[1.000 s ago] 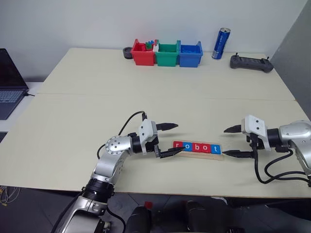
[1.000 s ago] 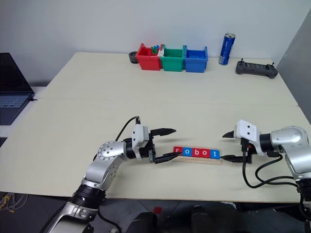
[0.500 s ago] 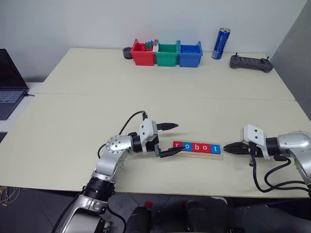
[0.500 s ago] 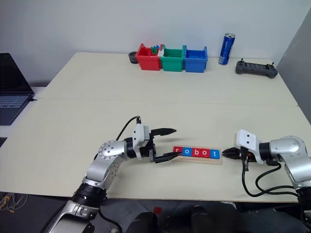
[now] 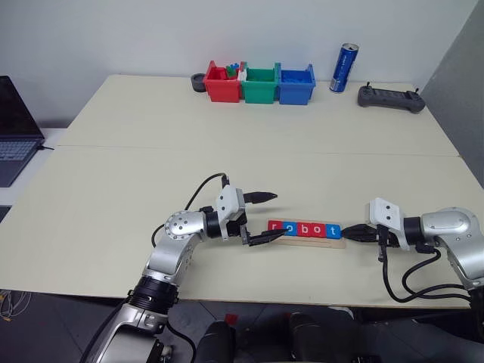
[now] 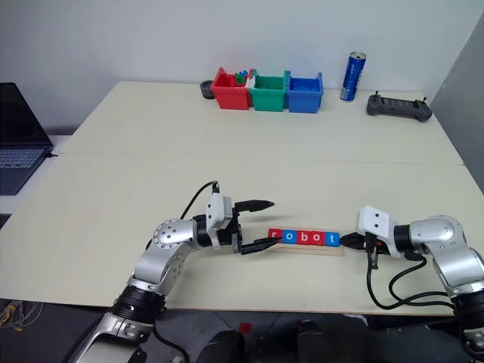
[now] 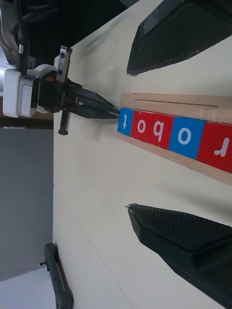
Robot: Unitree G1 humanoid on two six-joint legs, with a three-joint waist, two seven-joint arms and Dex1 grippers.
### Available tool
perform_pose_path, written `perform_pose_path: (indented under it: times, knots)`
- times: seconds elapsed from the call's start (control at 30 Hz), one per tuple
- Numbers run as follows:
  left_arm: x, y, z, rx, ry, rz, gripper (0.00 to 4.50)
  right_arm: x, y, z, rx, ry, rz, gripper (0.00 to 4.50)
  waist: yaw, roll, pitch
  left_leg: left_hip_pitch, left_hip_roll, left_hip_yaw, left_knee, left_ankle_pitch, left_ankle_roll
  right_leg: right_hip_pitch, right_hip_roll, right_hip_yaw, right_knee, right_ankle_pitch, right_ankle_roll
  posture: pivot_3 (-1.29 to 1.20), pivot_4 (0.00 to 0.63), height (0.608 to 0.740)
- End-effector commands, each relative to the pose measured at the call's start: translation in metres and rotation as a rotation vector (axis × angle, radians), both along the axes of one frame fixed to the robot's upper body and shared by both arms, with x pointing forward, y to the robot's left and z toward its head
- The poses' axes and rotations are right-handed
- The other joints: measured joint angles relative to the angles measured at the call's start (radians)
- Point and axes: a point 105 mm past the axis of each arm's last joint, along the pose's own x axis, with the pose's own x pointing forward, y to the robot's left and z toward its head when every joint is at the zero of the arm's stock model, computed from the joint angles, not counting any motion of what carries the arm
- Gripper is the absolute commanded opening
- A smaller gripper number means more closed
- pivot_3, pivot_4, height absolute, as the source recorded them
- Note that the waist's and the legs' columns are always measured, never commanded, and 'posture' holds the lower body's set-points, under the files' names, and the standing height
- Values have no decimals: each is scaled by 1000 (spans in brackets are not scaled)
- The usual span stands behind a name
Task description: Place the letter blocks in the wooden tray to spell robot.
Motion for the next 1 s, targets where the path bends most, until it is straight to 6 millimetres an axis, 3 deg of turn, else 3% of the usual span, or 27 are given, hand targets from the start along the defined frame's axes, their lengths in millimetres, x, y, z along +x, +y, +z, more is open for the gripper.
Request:
perform_pose_path:
  times: [0.03,0.33,0.47,0.8,1.0]
  knots:
    - [-4,-3,7,-12,-32,-12,4500,2,3,7,2,-33,18,140,0,0,0,0,0,0,0,0,0,0,0,0,0,0,0,0,150,740]
    - [-3,2,5,8,-24,2,4500,0,-9,26,-3,-23,11,140,1,0,0,0,0,0,0,0,0,0,0,0,0,0,0,0,150,740]
    - [2,9,2,43,-10,43,4500,-2,-11,39,30,9,6,969,0,0,0,0,0,0,0,0,0,0,0,0,0,0,0,0,150,740]
    - [-6,20,-13,152,-4,48,4500,-16,1,34,92,64,8,4465,3,0,0,0,0,0,0,0,0,0,0,0,0,0,0,0,150,740]
    - [-10,25,-15,169,9,34,4500,-18,1,37,120,52,-24,4465,3,0,0,0,0,0,0,0,0,0,0,0,0,0,0,0,150,740]
